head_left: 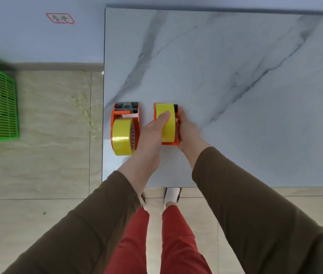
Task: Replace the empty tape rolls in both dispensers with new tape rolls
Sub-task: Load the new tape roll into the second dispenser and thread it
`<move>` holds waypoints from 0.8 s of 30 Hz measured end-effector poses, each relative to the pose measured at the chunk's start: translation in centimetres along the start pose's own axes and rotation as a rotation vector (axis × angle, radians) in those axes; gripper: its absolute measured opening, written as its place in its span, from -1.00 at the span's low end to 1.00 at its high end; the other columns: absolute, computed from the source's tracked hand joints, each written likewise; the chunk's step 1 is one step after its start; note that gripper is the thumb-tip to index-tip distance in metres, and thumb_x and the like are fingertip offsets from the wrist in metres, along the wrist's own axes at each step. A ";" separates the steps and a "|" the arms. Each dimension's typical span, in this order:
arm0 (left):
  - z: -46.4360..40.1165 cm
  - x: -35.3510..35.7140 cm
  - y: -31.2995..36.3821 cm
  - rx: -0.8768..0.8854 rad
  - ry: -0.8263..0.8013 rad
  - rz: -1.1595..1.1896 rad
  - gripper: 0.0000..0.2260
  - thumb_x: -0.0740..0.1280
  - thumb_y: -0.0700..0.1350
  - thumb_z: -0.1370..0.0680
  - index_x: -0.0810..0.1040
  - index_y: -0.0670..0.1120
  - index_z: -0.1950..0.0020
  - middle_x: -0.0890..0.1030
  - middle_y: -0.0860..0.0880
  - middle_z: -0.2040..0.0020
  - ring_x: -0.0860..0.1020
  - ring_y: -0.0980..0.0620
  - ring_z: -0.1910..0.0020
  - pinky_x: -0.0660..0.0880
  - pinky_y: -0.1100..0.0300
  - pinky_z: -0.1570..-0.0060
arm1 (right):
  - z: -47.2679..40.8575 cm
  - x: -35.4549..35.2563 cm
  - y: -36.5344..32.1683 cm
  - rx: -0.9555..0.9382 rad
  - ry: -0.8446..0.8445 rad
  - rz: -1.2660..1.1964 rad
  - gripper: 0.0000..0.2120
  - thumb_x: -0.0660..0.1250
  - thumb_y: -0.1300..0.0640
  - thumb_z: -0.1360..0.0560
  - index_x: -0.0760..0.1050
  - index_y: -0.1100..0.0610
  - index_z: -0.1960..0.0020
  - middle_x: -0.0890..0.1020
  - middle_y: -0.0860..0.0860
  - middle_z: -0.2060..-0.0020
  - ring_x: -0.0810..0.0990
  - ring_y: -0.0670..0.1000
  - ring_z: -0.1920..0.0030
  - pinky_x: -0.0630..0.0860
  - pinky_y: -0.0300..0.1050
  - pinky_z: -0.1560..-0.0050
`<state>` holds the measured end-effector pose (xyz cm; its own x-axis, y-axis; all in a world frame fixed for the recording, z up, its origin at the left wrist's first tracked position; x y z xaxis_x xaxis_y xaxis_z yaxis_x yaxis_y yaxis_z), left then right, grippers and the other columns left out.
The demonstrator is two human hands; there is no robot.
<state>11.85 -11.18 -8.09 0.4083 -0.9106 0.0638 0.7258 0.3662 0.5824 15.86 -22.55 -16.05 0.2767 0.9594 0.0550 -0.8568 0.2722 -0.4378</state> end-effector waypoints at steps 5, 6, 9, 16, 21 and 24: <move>0.2 0.0 -1.1 -0.002 -0.029 -0.101 -0.27 0.35 0.34 -0.48 0.48 -0.05 -0.54 0.65 -0.09 -0.38 0.59 -0.07 -0.39 0.43 -0.01 -0.43 | 2.5 -3.2 -4.0 -0.382 0.244 0.452 -0.67 0.34 -0.17 -0.57 0.46 0.05 0.20 0.63 -0.04 0.29 0.65 0.04 0.24 0.58 -0.01 0.23; 0.4 0.1 -1.5 0.000 -0.049 -0.109 -0.16 0.35 0.36 -0.43 0.40 -0.06 -0.61 0.59 -0.10 -0.47 0.54 -0.09 -0.46 0.37 -0.07 -0.53 | 3.7 -3.3 -4.7 -0.468 0.266 0.471 -0.67 0.31 -0.16 -0.59 0.46 0.06 0.20 0.60 -0.08 0.31 0.60 -0.05 0.27 0.51 -0.07 0.23; 0.7 0.0 -2.3 0.023 -0.106 -0.123 -0.09 0.37 0.32 -0.43 0.25 -0.08 -0.69 0.46 -0.13 -0.59 0.47 -0.12 -0.55 0.31 -0.14 -0.61 | 5.9 -1.8 -3.6 -0.447 0.094 0.392 -0.52 0.23 -0.24 -0.60 0.63 0.16 0.11 0.71 0.09 0.22 0.66 0.03 0.23 0.60 0.01 0.12; 0.5 -0.3 -4.1 0.031 -0.186 -0.196 -0.32 0.31 0.07 -0.65 0.14 0.00 -0.73 0.41 -0.07 -0.63 0.40 -0.06 -0.60 0.32 -0.03 -0.60 | 7.9 -1.1 -0.4 -0.302 -0.050 0.295 -0.78 0.36 0.11 -0.61 0.68 0.07 -0.22 0.76 0.02 -0.04 0.71 0.00 -0.06 0.64 -0.06 -0.14; 0.3 -0.7 -3.4 0.116 -0.172 -0.221 -0.51 0.30 -0.04 -0.70 0.35 0.03 -0.64 0.58 0.01 -0.47 0.55 0.06 -0.43 0.48 0.13 -0.39 | 8.2 -1.0 -0.2 -0.339 -0.050 0.313 -0.73 0.32 0.10 -0.65 0.63 0.07 -0.30 0.74 0.00 -0.11 0.69 -0.06 -0.11 0.60 -0.24 -0.10; 0.7 -0.8 -3.1 0.136 -0.160 -0.194 -0.63 0.32 -0.12 -0.69 0.48 -0.01 -0.51 0.68 -0.02 -0.31 0.65 0.11 -0.23 0.56 0.32 -0.11 | 8.2 -1.1 0.1 -0.324 -0.044 0.303 -0.69 0.31 0.07 -0.66 0.59 0.08 -0.36 0.71 -0.01 -0.18 0.66 -0.03 -0.21 0.59 -0.19 -0.20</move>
<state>8.86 -11.72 -9.40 0.1683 -0.9838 0.0613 0.6967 0.1627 0.6987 11.90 -22.96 -8.80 0.0090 0.9964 -0.0845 -0.7142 -0.0527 -0.6980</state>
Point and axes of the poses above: each hand's wrist, its own z-axis away from the middle knuckle, its own x-axis out of the palm, y = z × x, the point moved 9 cm from there along -z, towards the middle knuckle
